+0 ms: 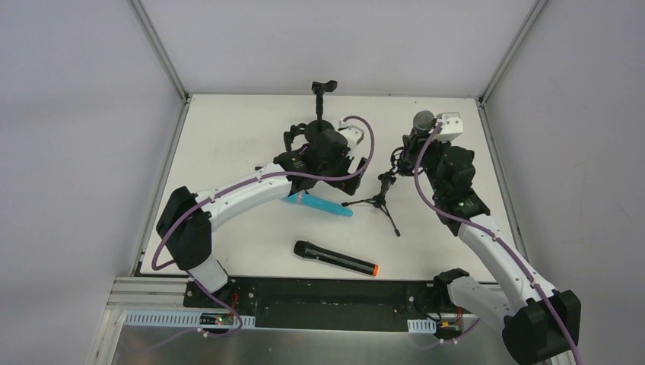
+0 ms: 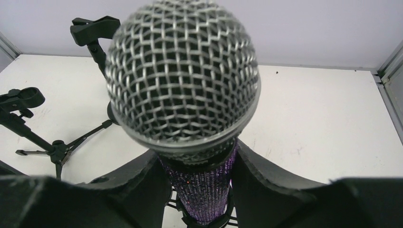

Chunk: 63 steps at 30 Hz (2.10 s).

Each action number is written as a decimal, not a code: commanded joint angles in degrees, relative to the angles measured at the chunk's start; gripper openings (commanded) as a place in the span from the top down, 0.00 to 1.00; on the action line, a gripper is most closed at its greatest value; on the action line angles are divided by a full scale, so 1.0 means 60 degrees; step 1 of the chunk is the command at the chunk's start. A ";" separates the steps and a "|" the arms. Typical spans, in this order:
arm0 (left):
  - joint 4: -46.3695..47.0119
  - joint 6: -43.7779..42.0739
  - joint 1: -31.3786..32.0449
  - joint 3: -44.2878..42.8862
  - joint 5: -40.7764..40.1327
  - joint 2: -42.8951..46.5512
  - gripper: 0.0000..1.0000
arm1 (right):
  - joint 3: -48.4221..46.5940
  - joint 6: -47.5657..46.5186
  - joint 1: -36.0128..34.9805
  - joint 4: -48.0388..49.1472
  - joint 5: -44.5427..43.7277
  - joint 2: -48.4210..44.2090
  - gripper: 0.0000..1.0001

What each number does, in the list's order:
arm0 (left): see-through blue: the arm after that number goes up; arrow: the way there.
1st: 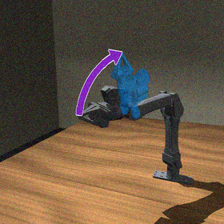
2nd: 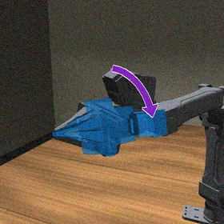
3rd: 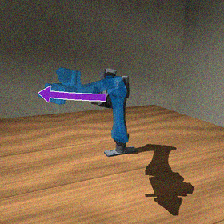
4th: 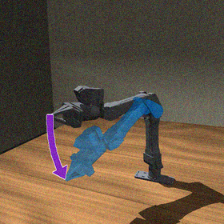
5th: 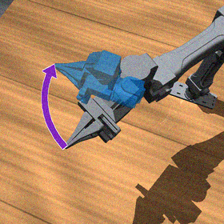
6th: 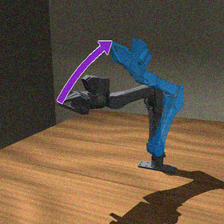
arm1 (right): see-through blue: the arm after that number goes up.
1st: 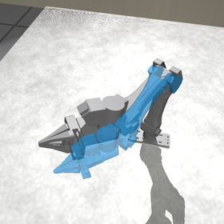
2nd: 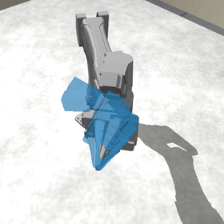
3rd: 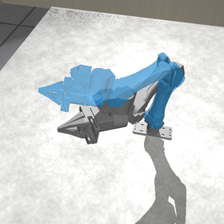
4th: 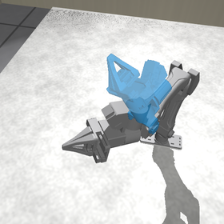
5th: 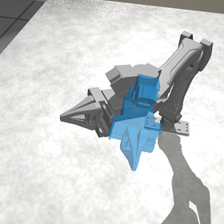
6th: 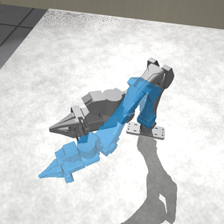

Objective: Attach the microphones to the stand

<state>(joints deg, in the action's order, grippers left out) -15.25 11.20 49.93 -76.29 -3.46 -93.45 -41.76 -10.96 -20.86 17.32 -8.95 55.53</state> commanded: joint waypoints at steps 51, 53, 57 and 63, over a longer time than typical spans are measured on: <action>0.0501 -0.0697 0.0115 -0.0006 -0.0463 0.0310 0.00 | 0.0363 0.4128 -0.0006 -0.7360 -0.1765 -0.5165 0.01; 0.0597 -0.0886 0.0147 0.0047 -0.0382 0.0325 0.00 | 0.0654 0.4541 -0.0001 -0.7540 -0.1767 -0.5160 0.01; 0.0754 -0.1087 0.0212 0.0165 -0.0324 0.0498 0.00 | 0.1055 0.5362 0.0000 -0.7896 -0.1903 -0.5043 0.01; 0.0862 -0.1079 0.0233 0.0232 -0.0197 0.0967 0.00 | 0.1282 0.6850 -0.0009 -0.8660 -0.1688 -0.4676 0.01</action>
<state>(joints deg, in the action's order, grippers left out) -12.32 5.89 50.72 -74.89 -6.02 -92.51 -34.35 21.47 -20.88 -31.22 -18.92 26.13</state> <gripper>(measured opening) 0.995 0.993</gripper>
